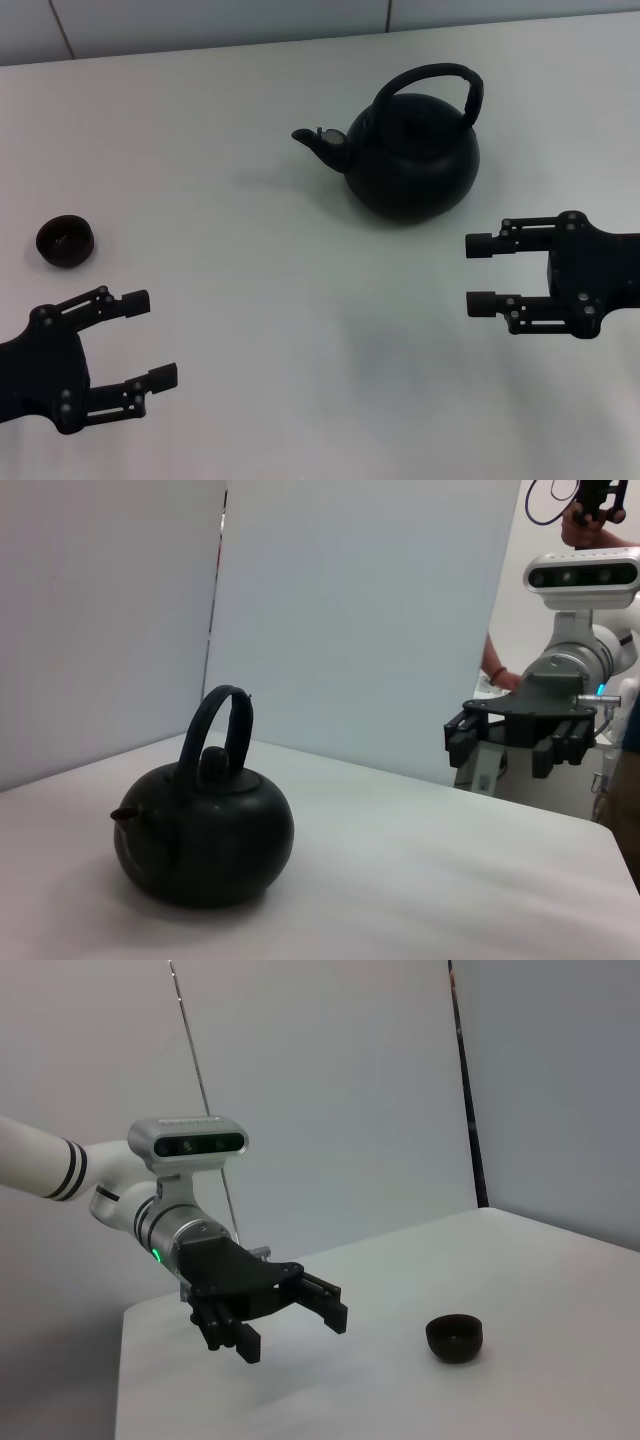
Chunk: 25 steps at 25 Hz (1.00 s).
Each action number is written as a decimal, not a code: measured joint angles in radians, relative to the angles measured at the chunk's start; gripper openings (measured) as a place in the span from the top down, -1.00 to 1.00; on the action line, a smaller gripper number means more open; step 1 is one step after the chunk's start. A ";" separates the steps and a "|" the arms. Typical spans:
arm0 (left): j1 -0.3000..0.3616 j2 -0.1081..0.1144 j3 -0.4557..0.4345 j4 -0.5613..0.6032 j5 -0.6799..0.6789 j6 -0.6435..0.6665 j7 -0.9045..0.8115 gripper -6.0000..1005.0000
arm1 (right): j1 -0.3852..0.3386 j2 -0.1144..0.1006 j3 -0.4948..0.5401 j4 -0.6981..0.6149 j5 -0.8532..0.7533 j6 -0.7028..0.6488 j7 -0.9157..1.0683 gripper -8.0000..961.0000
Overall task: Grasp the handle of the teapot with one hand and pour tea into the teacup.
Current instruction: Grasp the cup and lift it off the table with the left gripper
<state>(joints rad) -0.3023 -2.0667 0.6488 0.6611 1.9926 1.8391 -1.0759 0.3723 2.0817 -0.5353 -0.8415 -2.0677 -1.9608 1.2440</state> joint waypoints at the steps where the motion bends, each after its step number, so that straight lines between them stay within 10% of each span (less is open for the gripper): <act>1: 0.000 0.000 0.001 0.000 0.000 0.000 0.000 -0.71 | 0.000 0.000 0.000 0.000 0.000 0.000 0.000 -0.31; 25: 0.003 -0.001 -0.165 -0.105 -0.109 -0.233 0.006 -0.71 | 0.027 -0.003 0.000 0.011 0.000 0.029 -0.014 -0.30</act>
<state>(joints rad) -0.2991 -2.0677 0.4840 0.5563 1.8834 1.6065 -1.0694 0.3988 2.0789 -0.5353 -0.8309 -2.0678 -1.9320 1.2302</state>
